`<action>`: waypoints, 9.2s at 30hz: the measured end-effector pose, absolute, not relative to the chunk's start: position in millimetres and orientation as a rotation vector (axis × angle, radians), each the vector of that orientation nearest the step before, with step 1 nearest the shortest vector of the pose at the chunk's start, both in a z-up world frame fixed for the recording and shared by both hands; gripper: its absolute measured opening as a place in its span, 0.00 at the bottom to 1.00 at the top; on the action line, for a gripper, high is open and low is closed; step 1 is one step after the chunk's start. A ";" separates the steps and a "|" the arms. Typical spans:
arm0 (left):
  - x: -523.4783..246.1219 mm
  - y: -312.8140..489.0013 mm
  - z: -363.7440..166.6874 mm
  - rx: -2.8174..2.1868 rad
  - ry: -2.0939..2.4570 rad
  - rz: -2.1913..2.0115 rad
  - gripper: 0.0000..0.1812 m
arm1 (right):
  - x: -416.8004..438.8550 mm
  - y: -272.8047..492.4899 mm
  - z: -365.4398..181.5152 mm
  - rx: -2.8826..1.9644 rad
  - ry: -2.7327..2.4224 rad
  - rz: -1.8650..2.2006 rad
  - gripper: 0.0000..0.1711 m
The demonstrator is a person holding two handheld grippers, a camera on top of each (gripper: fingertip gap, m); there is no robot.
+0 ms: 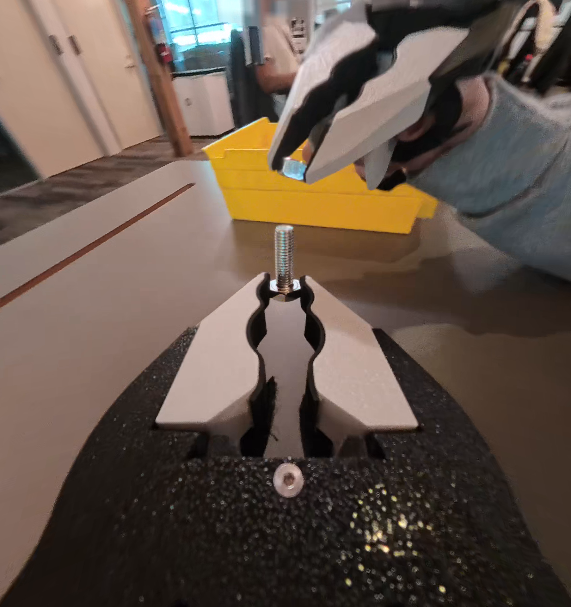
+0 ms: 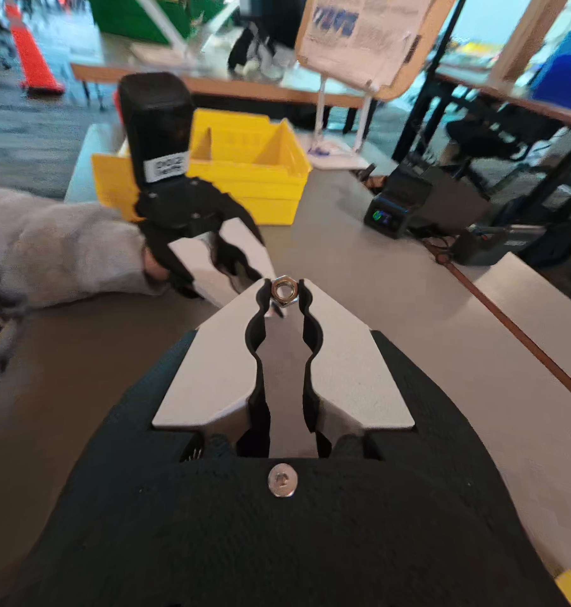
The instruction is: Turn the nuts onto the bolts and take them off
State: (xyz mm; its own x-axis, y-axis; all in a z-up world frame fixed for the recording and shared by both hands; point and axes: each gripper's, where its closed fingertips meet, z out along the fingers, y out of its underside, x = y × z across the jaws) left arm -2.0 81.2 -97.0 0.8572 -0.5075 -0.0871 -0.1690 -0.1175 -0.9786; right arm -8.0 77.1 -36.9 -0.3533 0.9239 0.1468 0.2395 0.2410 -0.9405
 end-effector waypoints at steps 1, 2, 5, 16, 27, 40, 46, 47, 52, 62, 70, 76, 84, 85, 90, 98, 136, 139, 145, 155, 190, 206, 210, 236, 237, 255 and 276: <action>5.0 87.0 -100.3 -1.668 0.570 -0.330 0.09 | -4.0 77.5 -40.6 -1.080 -1.814 1.088 0.09; 12.0 90.7 -103.1 -1.648 0.598 -0.362 0.09 | -0.9 78.5 -43.4 -1.072 -1.857 1.026 0.09; 24.9 90.8 -104.2 -1.613 0.685 -0.401 0.09 | 7.4 71.3 -49.6 -1.053 -1.969 0.976 0.09; 41.7 65.2 -92.1 -1.516 0.795 -0.604 0.09 | 18.5 48.7 -55.3 -0.915 -2.215 1.056 0.09; 15.5 82.4 -89.6 -1.613 0.574 -0.496 0.09 | -7.9 68.0 -52.4 -1.234 -1.987 1.057 0.09; 11.5 91.9 -98.9 -1.654 0.515 -0.442 0.09 | -12.1 82.6 -59.8 -1.487 -1.598 0.939 0.09; 9.3 91.1 -96.9 -1.638 0.499 -0.463 0.09 | -13.2 81.6 -50.1 -1.346 -1.538 0.977 0.17; 8.5 91.2 -96.4 -1.636 0.491 -0.473 0.09 | -13.6 80.8 -48.1 -1.299 -1.526 0.990 0.21; 8.6 88.8 -92.8 -1.613 0.487 -0.523 0.09 | -14.9 73.2 -45.7 -1.191 -1.482 1.127 0.29; 22.7 74.3 -80.4 -1.513 0.562 -0.691 0.09 | -10.2 61.5 -40.0 -1.069 -1.444 1.322 0.24; 33.9 62.0 -82.1 -1.504 0.658 -0.798 0.09 | -3.4 50.5 -44.5 -1.017 -1.599 1.368 0.10; 47.4 49.2 -87.7 -1.514 0.768 -0.875 0.09 | 13.4 37.6 -52.4 -1.003 -1.858 1.478 0.10; 24.5 75.5 -84.6 -1.565 0.522 -0.734 0.09 | -12.5 66.5 -48.4 -1.140 -1.489 1.227 0.10; 23.0 76.8 -84.7 -1.567 0.509 -0.722 0.09 | -14.1 68.2 -48.2 -1.150 -1.447 1.185 0.10; 22.4 78.6 -86.3 -1.578 0.502 -0.711 0.09 | -15.2 71.0 -49.0 -1.165 -1.385 1.138 0.10; 24.9 79.9 -90.4 -1.599 0.529 -0.676 0.09 | -15.9 57.1 -51.7 -1.165 -1.399 1.311 0.31; -46.0 94.1 -71.6 -1.494 0.220 -0.274 0.09 | -22.6 98.4 -65.3 -0.960 -1.093 0.723 0.20; -44.5 92.9 -71.7 -1.495 0.231 -0.278 0.09 | -24.0 95.1 -66.8 -0.953 -1.111 0.732 0.20; -42.8 92.1 -72.6 -1.500 0.244 -0.292 0.09 | -25.9 91.6 -70.1 -0.950 -1.141 0.737 0.19; -43.5 91.0 -71.9 -1.492 0.253 -0.270 0.09 | -22.9 82.5 -68.8 -0.917 -1.163 0.741 0.20; -30.7 86.4 -80.6 -1.526 0.372 -0.111 0.09 | 243.2 -111.5 -334.7 -1.618 -2.788 0.191 0.16; -28.0 86.6 -81.9 -1.533 0.384 -0.132 0.09 | 242.6 -114.5 -319.4 -1.557 -2.742 0.318 0.10; -28.9 86.7 -80.7 -1.528 0.373 -0.135 0.09 | 236.2 -124.2 -281.3 -1.549 -2.534 0.697 0.10; -44.1 78.0 -75.8 -1.513 0.273 -0.075 0.09 | 52.2 8.8 -36.0 -0.911 -1.353 1.082 0.09; -44.0 77.4 -75.0 -1.509 0.267 -0.072 0.09 | 47.3 13.1 -33.4 -0.906 -1.336 1.084 0.09; -112.0 117.5 -67.9 -1.495 0.191 -0.113 0.09 | -84.2 79.4 14.8 -0.784 -1.295 1.250 0.09; -67.1 107.5 -77.3 -1.508 0.401 -0.431 0.09 | -88.8 81.2 -37.6 -0.831 -1.499 1.555 0.09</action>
State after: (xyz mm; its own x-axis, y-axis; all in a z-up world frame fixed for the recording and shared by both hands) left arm -67.1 107.5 -77.3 0.8613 -0.5080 0.0121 0.0237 0.0164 -0.9996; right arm -88.8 81.2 -37.6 -0.4606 0.8847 0.0725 -0.1052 0.0267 -0.9941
